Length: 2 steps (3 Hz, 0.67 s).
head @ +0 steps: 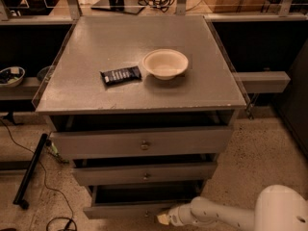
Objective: Close bottom drawer
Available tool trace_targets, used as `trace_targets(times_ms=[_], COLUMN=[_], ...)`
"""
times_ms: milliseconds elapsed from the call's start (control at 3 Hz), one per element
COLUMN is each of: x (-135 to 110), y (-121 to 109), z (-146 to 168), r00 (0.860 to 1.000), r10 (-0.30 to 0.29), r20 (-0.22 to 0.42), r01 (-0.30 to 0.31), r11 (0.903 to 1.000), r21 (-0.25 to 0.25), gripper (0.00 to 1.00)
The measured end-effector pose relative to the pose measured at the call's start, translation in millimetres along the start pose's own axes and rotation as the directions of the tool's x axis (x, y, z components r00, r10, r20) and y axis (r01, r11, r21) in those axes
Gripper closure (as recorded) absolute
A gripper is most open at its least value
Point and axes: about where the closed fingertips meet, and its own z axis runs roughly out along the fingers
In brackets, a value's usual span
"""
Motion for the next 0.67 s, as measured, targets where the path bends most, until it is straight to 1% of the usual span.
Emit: trace_targets(times_ms=[667], x=[-4.9], y=[2.8], z=[1.1], r00=[1.000], r10=[-0.004], r20=[0.008], r01=[0.004], r11=[1.0000], r21=[-0.006], gripper=[1.00])
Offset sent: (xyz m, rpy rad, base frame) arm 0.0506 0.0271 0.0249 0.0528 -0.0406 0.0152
